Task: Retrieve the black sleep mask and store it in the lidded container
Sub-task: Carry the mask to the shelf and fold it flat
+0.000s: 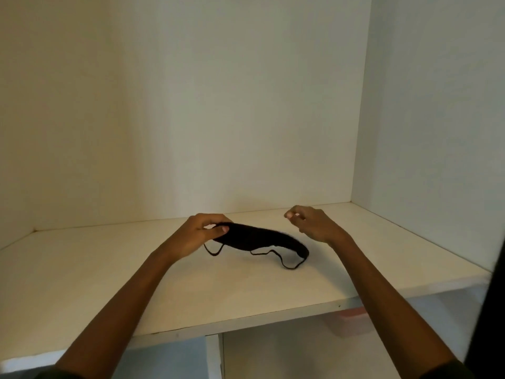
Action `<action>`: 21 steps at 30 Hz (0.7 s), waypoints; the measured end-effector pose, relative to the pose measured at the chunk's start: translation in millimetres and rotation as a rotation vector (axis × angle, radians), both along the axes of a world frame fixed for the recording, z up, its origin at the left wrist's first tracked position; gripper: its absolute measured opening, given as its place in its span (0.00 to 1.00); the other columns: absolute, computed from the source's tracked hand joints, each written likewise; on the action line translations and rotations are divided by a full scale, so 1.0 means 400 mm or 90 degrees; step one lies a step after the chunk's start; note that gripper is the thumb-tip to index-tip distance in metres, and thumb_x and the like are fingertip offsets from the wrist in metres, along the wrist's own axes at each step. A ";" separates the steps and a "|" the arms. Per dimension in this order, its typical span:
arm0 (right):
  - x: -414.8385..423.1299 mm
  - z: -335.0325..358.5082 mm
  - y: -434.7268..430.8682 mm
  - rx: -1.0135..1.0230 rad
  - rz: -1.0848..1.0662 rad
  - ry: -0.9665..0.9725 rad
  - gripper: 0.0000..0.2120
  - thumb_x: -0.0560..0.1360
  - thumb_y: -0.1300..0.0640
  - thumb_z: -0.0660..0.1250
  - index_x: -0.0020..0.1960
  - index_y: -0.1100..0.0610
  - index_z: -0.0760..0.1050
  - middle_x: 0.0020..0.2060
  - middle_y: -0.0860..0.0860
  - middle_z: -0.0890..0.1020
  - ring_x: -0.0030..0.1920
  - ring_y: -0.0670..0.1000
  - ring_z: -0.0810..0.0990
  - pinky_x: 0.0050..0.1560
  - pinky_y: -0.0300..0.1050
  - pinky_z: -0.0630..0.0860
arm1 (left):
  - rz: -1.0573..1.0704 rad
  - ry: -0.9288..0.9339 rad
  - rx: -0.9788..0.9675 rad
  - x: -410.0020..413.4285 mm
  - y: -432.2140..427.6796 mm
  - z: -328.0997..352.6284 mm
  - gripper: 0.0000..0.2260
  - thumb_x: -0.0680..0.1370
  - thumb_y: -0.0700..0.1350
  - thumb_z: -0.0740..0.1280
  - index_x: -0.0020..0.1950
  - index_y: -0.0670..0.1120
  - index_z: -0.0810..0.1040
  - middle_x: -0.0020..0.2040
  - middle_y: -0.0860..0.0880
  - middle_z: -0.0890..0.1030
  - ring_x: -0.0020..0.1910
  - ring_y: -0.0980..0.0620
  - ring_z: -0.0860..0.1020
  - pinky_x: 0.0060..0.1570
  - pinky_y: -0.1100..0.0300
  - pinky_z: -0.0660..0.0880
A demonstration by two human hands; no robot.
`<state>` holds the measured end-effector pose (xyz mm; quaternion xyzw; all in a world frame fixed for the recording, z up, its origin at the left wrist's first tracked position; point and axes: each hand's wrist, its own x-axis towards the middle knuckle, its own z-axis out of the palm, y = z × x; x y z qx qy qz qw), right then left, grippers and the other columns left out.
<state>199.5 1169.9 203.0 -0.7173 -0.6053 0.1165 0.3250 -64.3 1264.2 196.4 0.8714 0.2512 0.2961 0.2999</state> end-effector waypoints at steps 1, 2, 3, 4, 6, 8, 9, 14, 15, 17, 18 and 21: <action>0.002 -0.003 0.011 -0.060 -0.008 -0.058 0.19 0.79 0.46 0.58 0.63 0.56 0.74 0.63 0.56 0.77 0.59 0.56 0.78 0.53 0.43 0.71 | -0.016 0.005 -0.035 -0.005 0.009 -0.003 0.09 0.76 0.49 0.66 0.51 0.48 0.83 0.51 0.52 0.84 0.54 0.57 0.79 0.58 0.62 0.71; 0.003 -0.011 0.021 -0.135 0.004 -0.116 0.21 0.78 0.44 0.60 0.64 0.56 0.75 0.64 0.56 0.76 0.62 0.56 0.76 0.57 0.45 0.71 | -0.026 0.004 -0.075 -0.009 0.016 -0.008 0.15 0.73 0.56 0.66 0.51 0.48 0.84 0.53 0.54 0.84 0.55 0.58 0.79 0.58 0.62 0.71; 0.001 -0.018 0.028 -0.192 0.021 -0.165 0.22 0.77 0.43 0.61 0.64 0.56 0.75 0.65 0.55 0.76 0.63 0.55 0.75 0.59 0.46 0.70 | -0.030 0.002 -0.124 -0.013 0.023 -0.013 0.23 0.69 0.65 0.66 0.50 0.48 0.84 0.54 0.55 0.84 0.55 0.58 0.80 0.57 0.62 0.72; -0.003 -0.022 0.031 -0.219 0.032 -0.188 0.23 0.76 0.42 0.62 0.63 0.56 0.75 0.65 0.55 0.76 0.64 0.55 0.74 0.60 0.45 0.70 | -0.017 0.005 -0.167 -0.016 0.032 -0.017 0.31 0.64 0.72 0.64 0.48 0.48 0.85 0.54 0.55 0.84 0.54 0.56 0.80 0.55 0.60 0.74; -0.012 -0.022 0.031 -0.215 0.039 -0.159 0.24 0.75 0.41 0.63 0.62 0.57 0.75 0.64 0.55 0.76 0.62 0.54 0.75 0.58 0.45 0.71 | 0.026 0.046 -0.202 -0.016 0.046 -0.025 0.35 0.60 0.76 0.63 0.47 0.48 0.84 0.51 0.55 0.84 0.50 0.51 0.82 0.51 0.58 0.77; -0.016 -0.017 0.027 -0.215 0.039 -0.118 0.26 0.74 0.40 0.63 0.62 0.58 0.74 0.62 0.56 0.77 0.57 0.55 0.78 0.54 0.45 0.75 | 0.073 0.142 -0.173 -0.009 0.051 -0.026 0.23 0.68 0.66 0.68 0.50 0.49 0.81 0.49 0.52 0.84 0.46 0.52 0.81 0.47 0.59 0.77; -0.016 -0.012 0.025 -0.227 0.037 -0.096 0.26 0.75 0.39 0.62 0.62 0.58 0.74 0.59 0.56 0.78 0.53 0.54 0.78 0.51 0.44 0.76 | 0.091 0.195 -0.155 -0.004 0.052 -0.023 0.18 0.71 0.60 0.69 0.53 0.49 0.79 0.48 0.50 0.83 0.44 0.53 0.80 0.45 0.60 0.77; -0.010 0.019 -0.013 -0.333 0.043 -0.047 0.23 0.73 0.38 0.62 0.58 0.54 0.71 0.52 0.53 0.78 0.40 0.46 0.79 0.42 0.39 0.77 | 0.090 0.337 -0.155 0.017 0.047 -0.007 0.20 0.70 0.54 0.74 0.57 0.48 0.76 0.43 0.47 0.80 0.37 0.54 0.77 0.38 0.65 0.74; -0.012 0.023 -0.023 -0.363 0.043 -0.038 0.22 0.72 0.38 0.64 0.57 0.52 0.70 0.52 0.53 0.78 0.40 0.46 0.79 0.42 0.39 0.78 | 0.088 0.335 -0.155 0.020 0.049 -0.011 0.19 0.70 0.52 0.74 0.57 0.47 0.77 0.40 0.46 0.79 0.35 0.54 0.76 0.36 0.65 0.73; -0.023 0.026 -0.036 -0.412 0.046 -0.046 0.22 0.71 0.39 0.67 0.57 0.52 0.69 0.53 0.53 0.77 0.40 0.47 0.80 0.42 0.41 0.79 | 0.082 0.314 -0.160 0.021 0.056 -0.016 0.15 0.71 0.47 0.74 0.54 0.44 0.78 0.34 0.48 0.77 0.33 0.54 0.74 0.35 0.65 0.72; -0.032 0.026 -0.039 -0.426 0.050 -0.058 0.23 0.70 0.41 0.69 0.59 0.52 0.69 0.53 0.53 0.77 0.40 0.48 0.80 0.40 0.40 0.79 | 0.078 0.306 -0.164 0.020 0.060 -0.017 0.12 0.71 0.46 0.73 0.52 0.43 0.80 0.32 0.49 0.76 0.32 0.54 0.74 0.35 0.65 0.73; -0.057 0.023 -0.037 -0.417 0.077 -0.068 0.25 0.70 0.48 0.73 0.63 0.55 0.69 0.54 0.55 0.77 0.44 0.53 0.81 0.38 0.39 0.80 | 0.061 0.297 -0.159 0.014 0.059 -0.013 0.03 0.72 0.42 0.73 0.43 0.45 0.80 0.31 0.50 0.74 0.30 0.55 0.73 0.32 0.67 0.72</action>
